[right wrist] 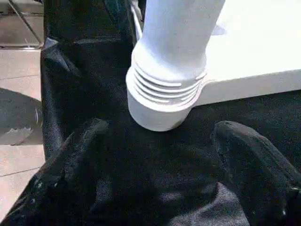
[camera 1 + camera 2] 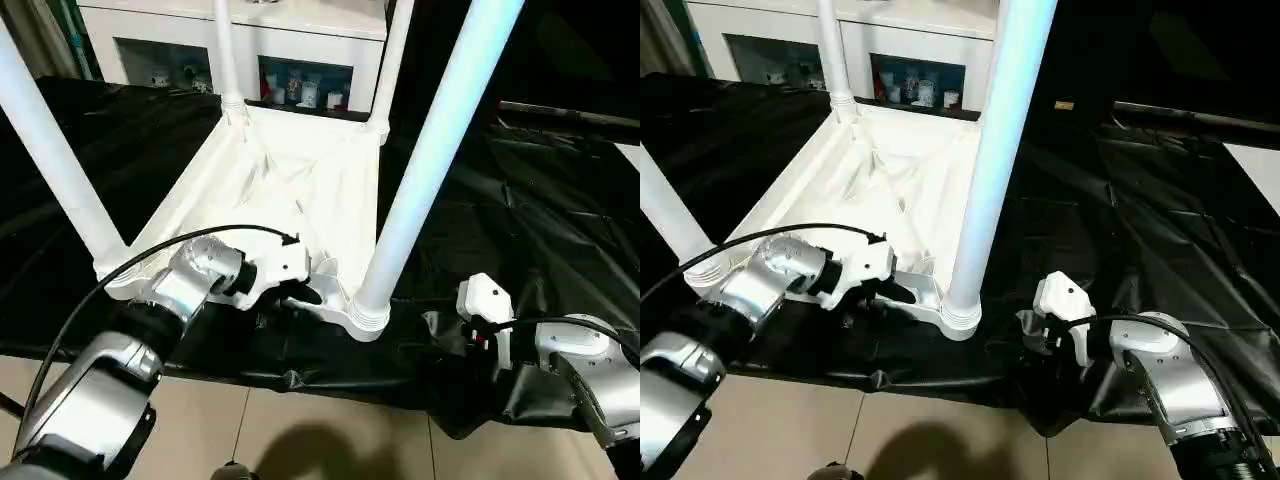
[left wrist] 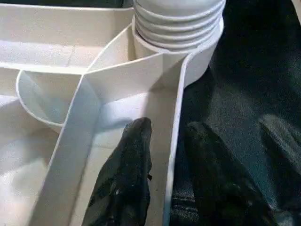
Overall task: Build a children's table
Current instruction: Rotate leg to tighten
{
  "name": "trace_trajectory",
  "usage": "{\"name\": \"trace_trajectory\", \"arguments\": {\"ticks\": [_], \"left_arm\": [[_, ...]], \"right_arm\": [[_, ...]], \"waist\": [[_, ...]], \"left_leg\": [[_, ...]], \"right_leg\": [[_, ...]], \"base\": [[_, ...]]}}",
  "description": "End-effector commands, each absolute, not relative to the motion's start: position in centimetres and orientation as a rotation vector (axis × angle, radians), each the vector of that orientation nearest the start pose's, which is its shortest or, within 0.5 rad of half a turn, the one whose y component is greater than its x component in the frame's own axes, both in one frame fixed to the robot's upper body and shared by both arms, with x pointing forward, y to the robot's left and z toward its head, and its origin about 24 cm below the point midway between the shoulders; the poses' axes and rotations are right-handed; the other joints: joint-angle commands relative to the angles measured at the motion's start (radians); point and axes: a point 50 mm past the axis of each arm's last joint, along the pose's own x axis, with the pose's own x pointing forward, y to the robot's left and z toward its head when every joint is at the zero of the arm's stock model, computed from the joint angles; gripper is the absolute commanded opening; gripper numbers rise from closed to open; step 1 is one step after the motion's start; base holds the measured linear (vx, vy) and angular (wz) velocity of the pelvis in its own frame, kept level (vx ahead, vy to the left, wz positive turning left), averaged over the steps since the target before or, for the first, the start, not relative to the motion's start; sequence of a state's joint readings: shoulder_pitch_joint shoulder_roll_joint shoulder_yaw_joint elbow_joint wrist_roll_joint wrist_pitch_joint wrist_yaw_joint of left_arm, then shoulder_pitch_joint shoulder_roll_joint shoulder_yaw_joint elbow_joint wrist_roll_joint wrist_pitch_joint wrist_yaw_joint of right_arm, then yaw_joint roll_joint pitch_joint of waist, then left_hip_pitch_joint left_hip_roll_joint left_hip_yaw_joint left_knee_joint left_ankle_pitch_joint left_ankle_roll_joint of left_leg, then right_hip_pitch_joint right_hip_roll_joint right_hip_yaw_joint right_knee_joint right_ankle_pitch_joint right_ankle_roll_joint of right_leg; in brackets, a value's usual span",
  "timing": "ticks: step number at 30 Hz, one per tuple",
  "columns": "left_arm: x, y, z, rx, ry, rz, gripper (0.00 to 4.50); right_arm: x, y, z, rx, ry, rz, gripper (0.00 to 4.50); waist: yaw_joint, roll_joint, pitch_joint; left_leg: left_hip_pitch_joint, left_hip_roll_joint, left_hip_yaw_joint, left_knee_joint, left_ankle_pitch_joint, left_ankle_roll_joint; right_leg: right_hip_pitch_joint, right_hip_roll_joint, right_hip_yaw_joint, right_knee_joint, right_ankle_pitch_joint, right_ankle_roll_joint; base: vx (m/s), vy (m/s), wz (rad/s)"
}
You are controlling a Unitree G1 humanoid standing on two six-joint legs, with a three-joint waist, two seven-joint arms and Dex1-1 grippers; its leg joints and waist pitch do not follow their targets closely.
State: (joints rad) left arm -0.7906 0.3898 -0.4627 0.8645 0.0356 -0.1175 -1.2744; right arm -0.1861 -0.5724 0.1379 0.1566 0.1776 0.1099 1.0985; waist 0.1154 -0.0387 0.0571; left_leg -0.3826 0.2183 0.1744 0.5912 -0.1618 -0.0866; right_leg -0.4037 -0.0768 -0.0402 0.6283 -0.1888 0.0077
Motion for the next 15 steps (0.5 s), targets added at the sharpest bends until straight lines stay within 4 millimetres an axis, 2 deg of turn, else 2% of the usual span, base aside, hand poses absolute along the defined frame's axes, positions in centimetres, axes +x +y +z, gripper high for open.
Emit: {"name": "trace_trajectory", "arguments": {"ticks": [1,8,15], "left_arm": [[33.7,12.7,6.4,0.633,0.469,-1.485,1.08],[33.8,12.9,6.2,0.662,0.498,-1.475,0.34],[33.8,13.0,5.9,0.610,0.543,-1.409,0.01]], "right_arm": [[25.5,-19.3,5.5,-0.324,0.332,1.159,3.89],[26.0,-19.0,5.6,-0.332,0.321,1.166,3.89],[27.2,-19.2,6.1,-0.359,0.261,1.056,3.89]], "waist": [[0.005,0.005,-0.068],[0.006,0.003,-0.066],[-0.001,0.004,-0.068]], "left_leg": [[0.021,0.011,0.000,-0.071,-0.284,0.011],[0.021,0.012,-0.001,-0.072,-0.287,0.012],[0.020,0.012,-0.001,-0.072,-0.273,0.006]], "right_leg": [[0.048,-0.055,0.030,-0.083,-0.187,-0.224],[0.047,-0.058,0.030,-0.084,-0.207,-0.220],[0.047,-0.057,0.030,-0.080,-0.188,-0.226]], "base": [[0.000,0.000,0.00],[0.000,0.000,0.00],[0.000,0.000,0.00]]}}
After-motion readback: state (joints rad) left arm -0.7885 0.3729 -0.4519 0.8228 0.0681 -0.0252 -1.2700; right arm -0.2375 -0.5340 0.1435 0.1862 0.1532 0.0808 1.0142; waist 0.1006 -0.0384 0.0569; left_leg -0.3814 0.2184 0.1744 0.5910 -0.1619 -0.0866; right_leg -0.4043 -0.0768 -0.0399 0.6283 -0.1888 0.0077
